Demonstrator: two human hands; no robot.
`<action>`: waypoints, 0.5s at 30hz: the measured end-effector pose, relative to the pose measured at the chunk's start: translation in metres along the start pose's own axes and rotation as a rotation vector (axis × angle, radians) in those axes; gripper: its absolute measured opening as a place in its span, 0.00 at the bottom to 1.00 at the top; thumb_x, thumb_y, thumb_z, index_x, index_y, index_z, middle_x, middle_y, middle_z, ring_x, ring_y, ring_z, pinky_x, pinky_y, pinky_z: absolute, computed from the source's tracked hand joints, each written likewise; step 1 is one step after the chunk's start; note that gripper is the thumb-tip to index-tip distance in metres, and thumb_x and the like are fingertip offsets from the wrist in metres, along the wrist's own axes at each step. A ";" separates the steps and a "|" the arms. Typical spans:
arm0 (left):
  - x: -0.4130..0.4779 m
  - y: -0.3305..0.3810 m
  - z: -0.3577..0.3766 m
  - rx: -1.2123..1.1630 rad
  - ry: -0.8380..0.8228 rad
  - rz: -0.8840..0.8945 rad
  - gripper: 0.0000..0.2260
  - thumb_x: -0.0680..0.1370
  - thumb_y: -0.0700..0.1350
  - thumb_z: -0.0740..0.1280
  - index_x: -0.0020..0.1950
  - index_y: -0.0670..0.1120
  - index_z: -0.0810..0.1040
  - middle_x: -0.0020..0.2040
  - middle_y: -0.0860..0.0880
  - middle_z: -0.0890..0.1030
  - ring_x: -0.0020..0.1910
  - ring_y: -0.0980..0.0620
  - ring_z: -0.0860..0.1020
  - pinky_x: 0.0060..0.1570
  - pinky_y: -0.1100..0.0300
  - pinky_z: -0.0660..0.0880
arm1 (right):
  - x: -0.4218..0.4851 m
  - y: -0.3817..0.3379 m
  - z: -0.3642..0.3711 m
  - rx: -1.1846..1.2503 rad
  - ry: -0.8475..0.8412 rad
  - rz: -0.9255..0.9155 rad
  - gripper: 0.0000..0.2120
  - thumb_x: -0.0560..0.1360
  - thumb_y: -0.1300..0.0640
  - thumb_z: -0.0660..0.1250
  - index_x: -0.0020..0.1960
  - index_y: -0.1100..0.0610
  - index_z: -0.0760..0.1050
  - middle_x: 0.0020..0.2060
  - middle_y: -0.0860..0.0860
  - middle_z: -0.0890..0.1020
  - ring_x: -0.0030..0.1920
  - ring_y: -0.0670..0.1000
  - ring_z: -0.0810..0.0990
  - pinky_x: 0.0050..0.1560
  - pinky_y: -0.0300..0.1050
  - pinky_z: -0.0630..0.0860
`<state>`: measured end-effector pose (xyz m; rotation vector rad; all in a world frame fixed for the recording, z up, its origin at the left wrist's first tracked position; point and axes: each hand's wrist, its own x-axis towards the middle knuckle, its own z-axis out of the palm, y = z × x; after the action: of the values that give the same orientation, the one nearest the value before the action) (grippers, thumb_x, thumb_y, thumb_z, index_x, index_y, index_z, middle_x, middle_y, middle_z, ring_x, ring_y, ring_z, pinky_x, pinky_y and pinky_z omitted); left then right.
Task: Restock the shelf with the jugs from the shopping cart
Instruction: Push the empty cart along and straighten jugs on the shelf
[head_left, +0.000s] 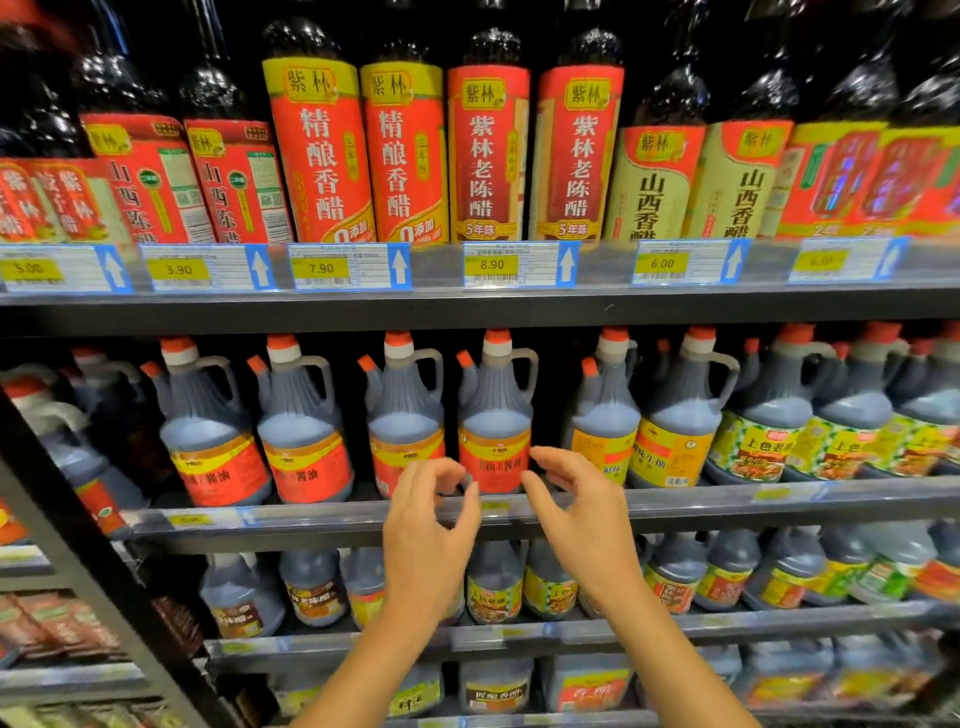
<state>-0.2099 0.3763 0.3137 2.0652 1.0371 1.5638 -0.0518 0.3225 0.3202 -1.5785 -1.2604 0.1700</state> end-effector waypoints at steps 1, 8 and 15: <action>-0.003 0.006 0.009 0.008 -0.062 0.056 0.07 0.77 0.41 0.72 0.49 0.49 0.75 0.45 0.56 0.75 0.47 0.56 0.76 0.47 0.62 0.73 | -0.003 0.002 -0.010 -0.011 0.041 -0.005 0.12 0.78 0.53 0.72 0.61 0.52 0.81 0.55 0.41 0.83 0.56 0.39 0.81 0.59 0.41 0.79; -0.012 0.045 0.087 0.045 -0.297 0.013 0.26 0.78 0.54 0.69 0.72 0.48 0.67 0.66 0.52 0.70 0.66 0.55 0.70 0.62 0.61 0.71 | 0.004 0.051 -0.082 -0.070 0.382 0.107 0.10 0.76 0.52 0.75 0.54 0.53 0.77 0.48 0.47 0.80 0.50 0.46 0.79 0.52 0.47 0.79; 0.000 0.071 0.138 0.189 -0.208 -0.144 0.45 0.73 0.57 0.74 0.79 0.39 0.53 0.75 0.41 0.61 0.74 0.41 0.61 0.70 0.49 0.67 | 0.031 0.086 -0.097 -0.123 0.402 0.226 0.39 0.68 0.43 0.80 0.70 0.60 0.67 0.62 0.54 0.72 0.63 0.55 0.72 0.61 0.52 0.75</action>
<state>-0.0571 0.3490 0.3146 2.1659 1.2628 1.1926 0.0786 0.2958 0.3093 -1.7543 -0.7924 -0.0831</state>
